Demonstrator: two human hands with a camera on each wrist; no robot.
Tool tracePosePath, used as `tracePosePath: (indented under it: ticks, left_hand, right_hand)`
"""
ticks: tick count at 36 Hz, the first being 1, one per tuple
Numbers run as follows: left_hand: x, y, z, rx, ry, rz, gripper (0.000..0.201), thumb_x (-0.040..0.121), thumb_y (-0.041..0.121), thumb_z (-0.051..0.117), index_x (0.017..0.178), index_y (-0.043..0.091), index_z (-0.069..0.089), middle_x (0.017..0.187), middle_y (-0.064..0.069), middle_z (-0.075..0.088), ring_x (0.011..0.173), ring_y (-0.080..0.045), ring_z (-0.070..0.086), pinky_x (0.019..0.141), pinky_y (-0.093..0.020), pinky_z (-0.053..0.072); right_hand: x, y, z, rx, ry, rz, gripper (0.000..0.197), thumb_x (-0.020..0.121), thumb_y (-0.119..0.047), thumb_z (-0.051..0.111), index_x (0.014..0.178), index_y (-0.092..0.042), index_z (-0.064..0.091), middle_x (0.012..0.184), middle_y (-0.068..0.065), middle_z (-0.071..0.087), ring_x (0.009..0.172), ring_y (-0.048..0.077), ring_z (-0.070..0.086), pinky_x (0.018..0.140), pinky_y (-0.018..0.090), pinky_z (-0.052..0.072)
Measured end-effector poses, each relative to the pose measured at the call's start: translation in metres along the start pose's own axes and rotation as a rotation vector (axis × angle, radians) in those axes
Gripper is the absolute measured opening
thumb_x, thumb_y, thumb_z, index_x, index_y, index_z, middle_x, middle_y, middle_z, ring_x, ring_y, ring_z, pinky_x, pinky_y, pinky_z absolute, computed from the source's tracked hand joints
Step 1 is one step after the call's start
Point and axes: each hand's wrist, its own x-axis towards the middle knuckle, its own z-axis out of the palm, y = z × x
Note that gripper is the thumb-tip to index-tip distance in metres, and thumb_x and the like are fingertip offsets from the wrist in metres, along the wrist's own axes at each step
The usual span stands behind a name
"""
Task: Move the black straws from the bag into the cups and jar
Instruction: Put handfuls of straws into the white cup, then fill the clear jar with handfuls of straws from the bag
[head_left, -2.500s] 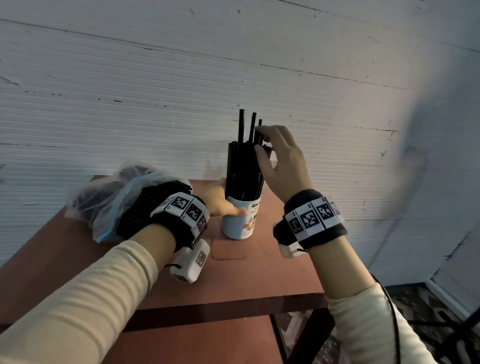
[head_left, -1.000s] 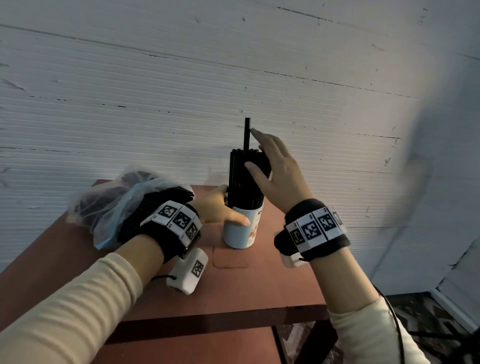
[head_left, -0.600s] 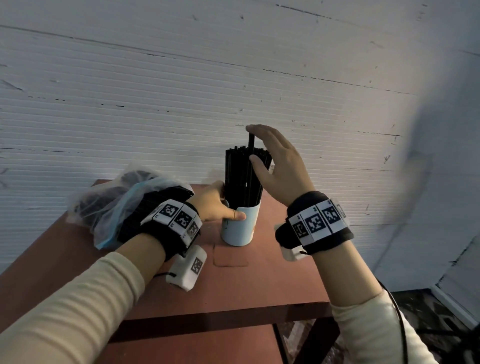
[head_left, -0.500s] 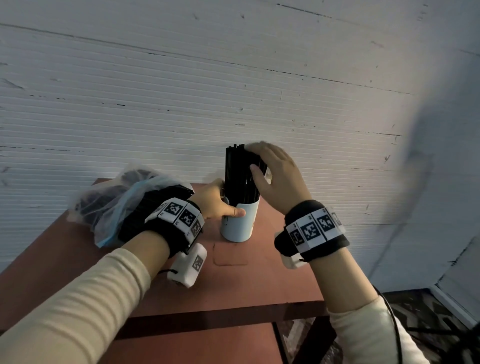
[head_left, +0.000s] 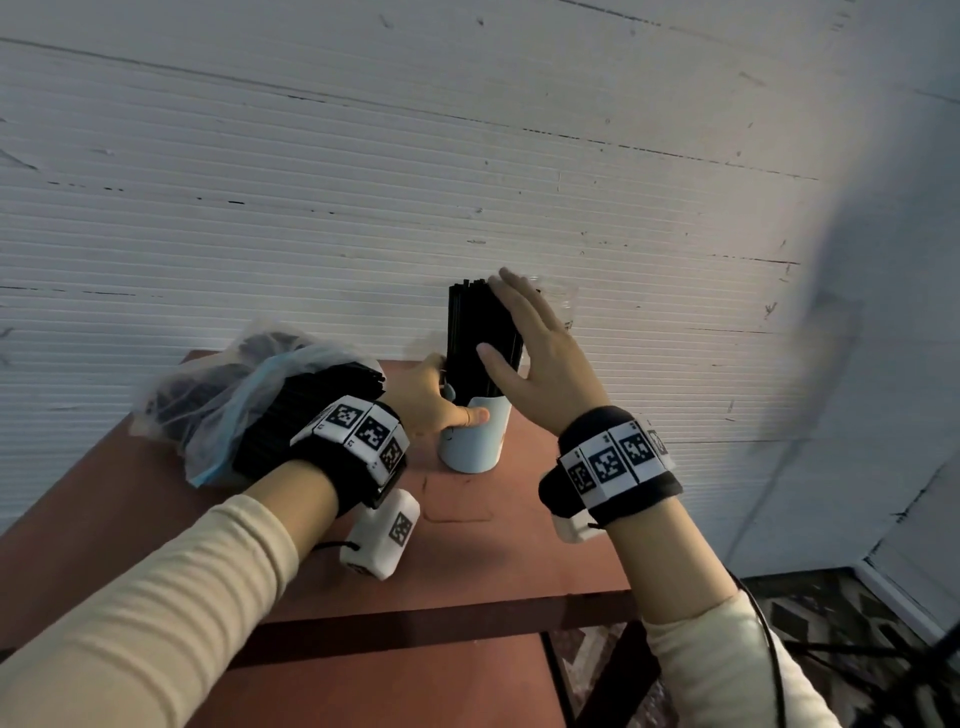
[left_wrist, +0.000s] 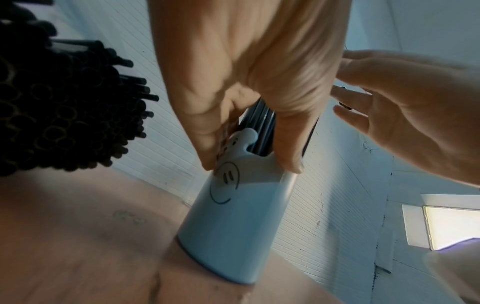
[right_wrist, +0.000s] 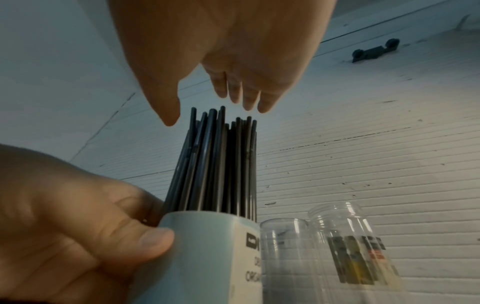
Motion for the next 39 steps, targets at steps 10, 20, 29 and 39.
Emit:
tracePosePath:
  ticks: [10,20,29,39]
  left_hand:
    - [-0.02,0.005,-0.017,0.017,0.191,0.08,0.085,0.074,0.027,0.081,0.146,0.021,0.035,0.143,-0.003,0.045,0.128,-0.016,0.045,0.107,-0.033,0.038]
    - [-0.056,-0.001,-0.109,0.25,0.538,0.117,0.025,0.079,0.025,0.069,0.103,0.031,0.066,0.106,0.007,0.064,0.094,-0.016,0.059,0.085,-0.031,0.047]
    - [-0.075,-0.027,-0.152,0.327,0.172,-0.025,0.038,0.078,0.006,0.073,0.103,0.035,0.066,0.117,-0.005,0.061,0.115,-0.017,0.055,0.097,-0.032,0.043]
    - [-0.063,-0.03,-0.153,0.426,0.07,-0.033,0.042,0.081,-0.003,0.064,0.114,0.023,0.069,0.111,0.003,0.059,0.104,-0.017,0.057,0.084,-0.022,0.04]
  right_hand:
    - [-0.004,0.009,-0.019,0.071,0.04,0.338,0.107,0.078,-0.053,0.07,0.153,-0.012,0.007,0.159,0.003,0.014,0.145,0.016,0.018,0.106,0.018,0.017]
    - [0.0,0.024,0.01,0.003,-0.466,0.647,0.13,0.035,-0.092,0.062,0.141,-0.021,0.036,0.139,0.004,0.05,0.129,0.027,0.046,0.105,0.046,0.042]
    - [0.009,0.013,0.025,0.214,-0.58,0.562,0.054,0.077,-0.042,0.076,0.122,-0.018,0.058,0.115,0.002,0.066,0.099,0.018,0.065,0.083,0.036,0.058]
    - [0.042,0.009,0.07,0.146,-0.433,0.562,0.065,0.079,-0.04,0.075,0.132,-0.013,0.048,0.128,0.006,0.059,0.115,0.027,0.057,0.095,0.037,0.048]
